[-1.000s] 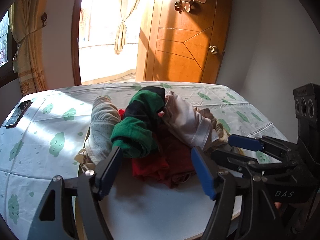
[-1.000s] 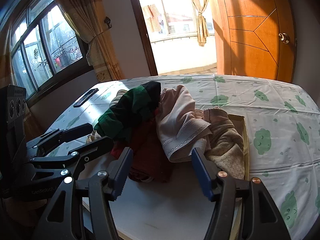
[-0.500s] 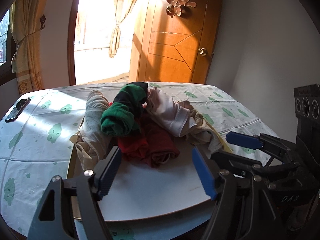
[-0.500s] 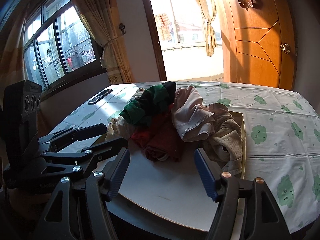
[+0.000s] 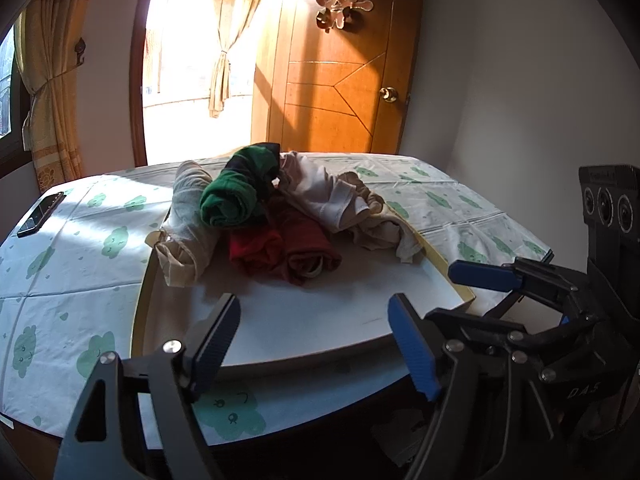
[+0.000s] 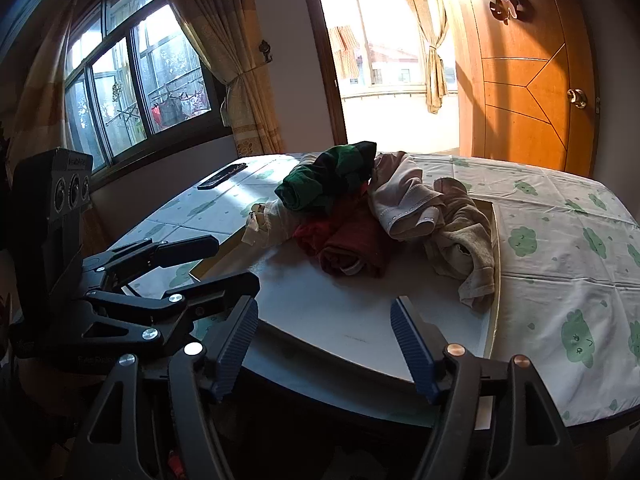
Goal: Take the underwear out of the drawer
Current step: 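Open both tools and pull them back from the tray, then lower both open tools down into the wooden drawer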
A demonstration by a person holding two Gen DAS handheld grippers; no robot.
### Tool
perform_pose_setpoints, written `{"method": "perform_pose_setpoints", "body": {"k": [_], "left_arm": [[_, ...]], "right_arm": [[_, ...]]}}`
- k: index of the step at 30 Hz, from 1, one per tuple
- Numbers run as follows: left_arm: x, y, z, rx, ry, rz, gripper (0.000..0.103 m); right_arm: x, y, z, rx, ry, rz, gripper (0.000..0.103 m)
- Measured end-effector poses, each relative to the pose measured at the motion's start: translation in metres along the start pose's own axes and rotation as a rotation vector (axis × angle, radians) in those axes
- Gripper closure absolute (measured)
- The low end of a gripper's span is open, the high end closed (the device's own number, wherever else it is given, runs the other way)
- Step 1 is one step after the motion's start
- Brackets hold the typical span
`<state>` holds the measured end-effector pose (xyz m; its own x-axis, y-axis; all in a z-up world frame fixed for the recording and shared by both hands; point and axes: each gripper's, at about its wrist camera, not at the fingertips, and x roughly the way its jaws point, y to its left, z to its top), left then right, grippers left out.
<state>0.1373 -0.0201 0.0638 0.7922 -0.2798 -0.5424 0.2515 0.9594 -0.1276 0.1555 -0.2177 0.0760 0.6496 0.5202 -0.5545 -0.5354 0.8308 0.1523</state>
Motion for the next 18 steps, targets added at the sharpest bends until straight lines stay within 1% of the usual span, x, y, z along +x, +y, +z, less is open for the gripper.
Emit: {"method": "perform_pose_setpoints", "body": {"k": [8,13,18], "left_arm": [[-0.008,-0.002,-0.029,0.02,0.016,0.018,0.026],[-0.014,0.004,-0.051,-0.005,0.031,0.018,0.026],[-0.022,0.008,-0.07,-0.001,0.039,0.042,0.026]], "right_arm": [[-0.007,0.007,-0.032,-0.002,0.021,0.01,0.03],[-0.011,0.004,-0.056,0.023,0.046,0.026,0.03],[-0.015,-0.004,-0.076,0.051,0.057,0.007,0.03]]}}
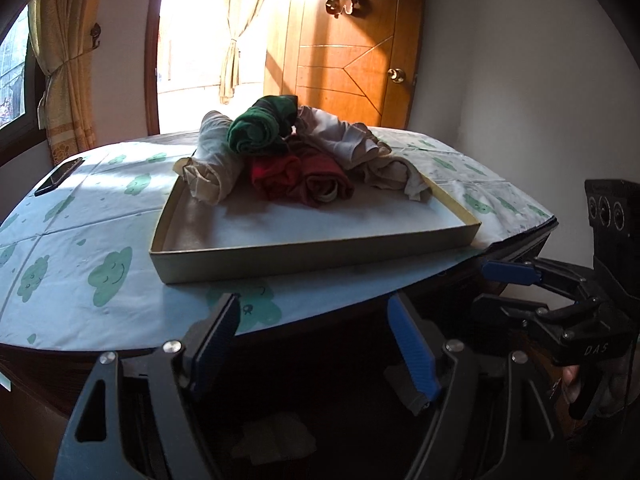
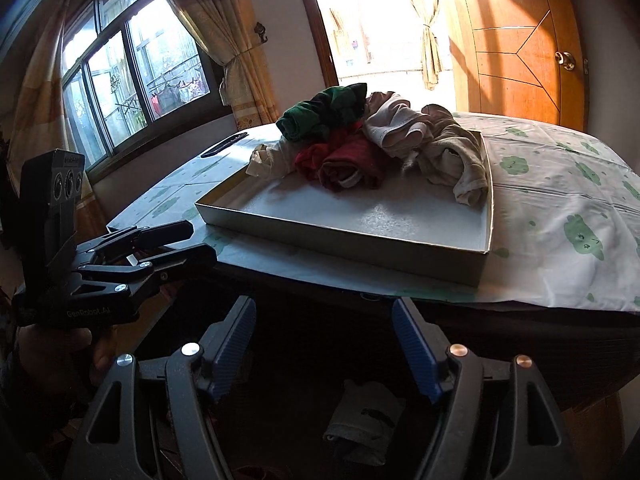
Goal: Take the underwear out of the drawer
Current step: 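Lower both open tools down into the wooden drawer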
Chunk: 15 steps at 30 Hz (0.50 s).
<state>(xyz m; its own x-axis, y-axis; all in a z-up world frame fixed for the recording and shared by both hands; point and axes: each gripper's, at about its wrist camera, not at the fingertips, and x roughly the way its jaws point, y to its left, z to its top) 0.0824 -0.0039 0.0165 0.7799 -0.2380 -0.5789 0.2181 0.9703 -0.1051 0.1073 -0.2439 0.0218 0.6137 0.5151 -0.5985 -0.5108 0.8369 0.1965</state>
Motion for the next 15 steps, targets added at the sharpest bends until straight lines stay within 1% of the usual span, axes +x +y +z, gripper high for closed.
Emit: {"method": "perform_pose_setpoints", "body": {"k": [5,11,15], "left_arm": [[-0.002,0.001,-0.022,0.049,0.031,0.04,0.026],[0.004,0.011,-0.041,0.035,0.083,0.054,0.026],[0.013,0.017,-0.051,0.05,0.132,0.076,0.026]], "right_arm": [[0.002,-0.007,-0.02,0.02,0.038,-0.01,0.03],[0.006,-0.012,-0.038,0.02,0.07,-0.033,0.03],[0.014,-0.011,-0.046,0.0,0.104,-0.052,0.03]]}}
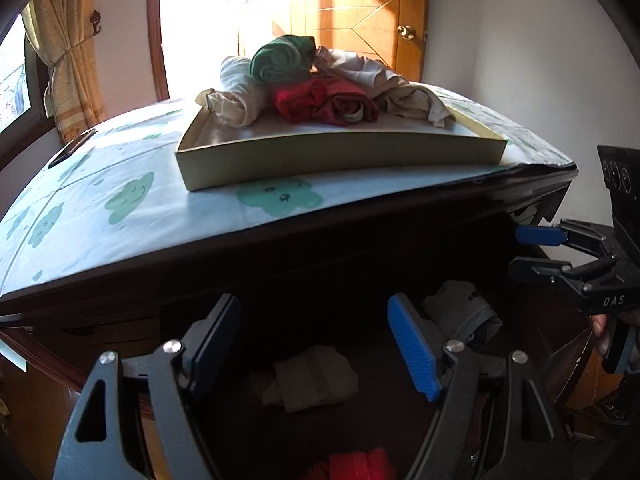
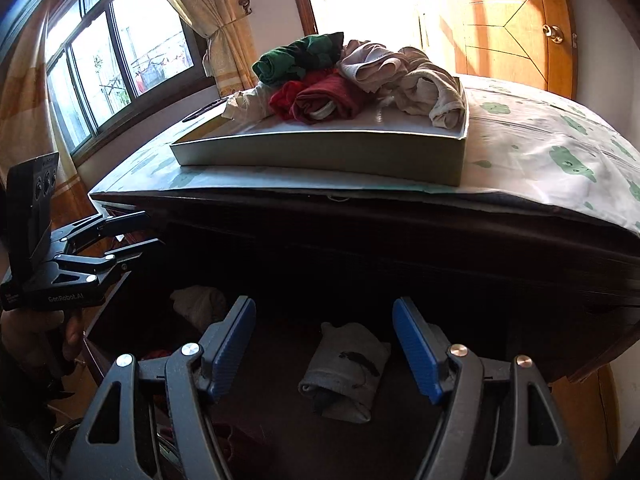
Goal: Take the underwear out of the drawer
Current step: 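Lower both open tools down into the wooden drawer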
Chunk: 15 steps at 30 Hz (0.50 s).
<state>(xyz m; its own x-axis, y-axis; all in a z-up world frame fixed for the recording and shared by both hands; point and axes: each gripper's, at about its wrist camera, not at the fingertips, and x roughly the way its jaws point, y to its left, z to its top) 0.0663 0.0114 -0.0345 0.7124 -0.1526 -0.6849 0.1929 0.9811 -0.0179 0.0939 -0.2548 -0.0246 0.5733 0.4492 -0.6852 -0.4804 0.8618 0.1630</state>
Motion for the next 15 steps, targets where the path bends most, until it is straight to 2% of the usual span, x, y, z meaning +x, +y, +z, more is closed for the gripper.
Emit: {"method": "perform_pose_setpoints", "body": {"k": [5,15], "left_arm": [[0.017,0.001,-0.008,0.044,0.081,0.022,0.026],[0.034,-0.003,-0.01,0.11,0.165,0.007,0.026]], "right_arm": [[0.018,0.003,-0.005,-0.047,0.064,-0.033,0.03],[0.054,0.017,-0.006,-0.183,0.241,-0.078,0.03]]}}
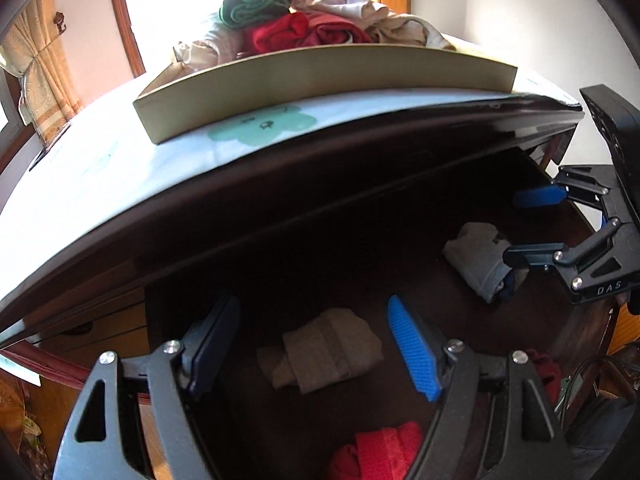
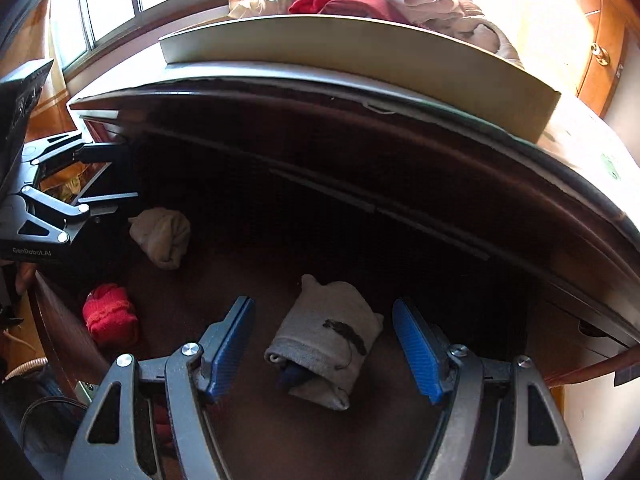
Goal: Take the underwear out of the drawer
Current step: 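Lower both open tools down into the wooden drawer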
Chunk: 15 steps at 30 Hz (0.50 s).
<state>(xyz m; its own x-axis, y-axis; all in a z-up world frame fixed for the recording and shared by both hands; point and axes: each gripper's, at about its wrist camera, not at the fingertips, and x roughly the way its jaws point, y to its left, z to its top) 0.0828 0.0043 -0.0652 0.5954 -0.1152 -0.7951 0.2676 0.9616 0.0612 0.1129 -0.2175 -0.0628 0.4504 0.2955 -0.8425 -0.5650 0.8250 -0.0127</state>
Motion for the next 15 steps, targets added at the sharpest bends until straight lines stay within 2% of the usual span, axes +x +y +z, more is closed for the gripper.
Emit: {"method": "perform_pose_setpoints", "body": {"k": [7,13,15], "left_arm": [[0.014,-0.008,0.0,0.104,0.072,0.003,0.026],[0.033,-0.016,-0.002,0.2,0.159,-0.019,0.026],[0.038,-0.018,-0.002,0.21,0.185,-0.051,0.026]], "right_arm": [[0.016,0.007,0.003,-0.046,0.094,0.02,0.03],[0.03,0.018,0.006,-0.101,0.159,0.031,0.03],[0.037,0.018,0.008,-0.106,0.179,0.038,0.03]]}}
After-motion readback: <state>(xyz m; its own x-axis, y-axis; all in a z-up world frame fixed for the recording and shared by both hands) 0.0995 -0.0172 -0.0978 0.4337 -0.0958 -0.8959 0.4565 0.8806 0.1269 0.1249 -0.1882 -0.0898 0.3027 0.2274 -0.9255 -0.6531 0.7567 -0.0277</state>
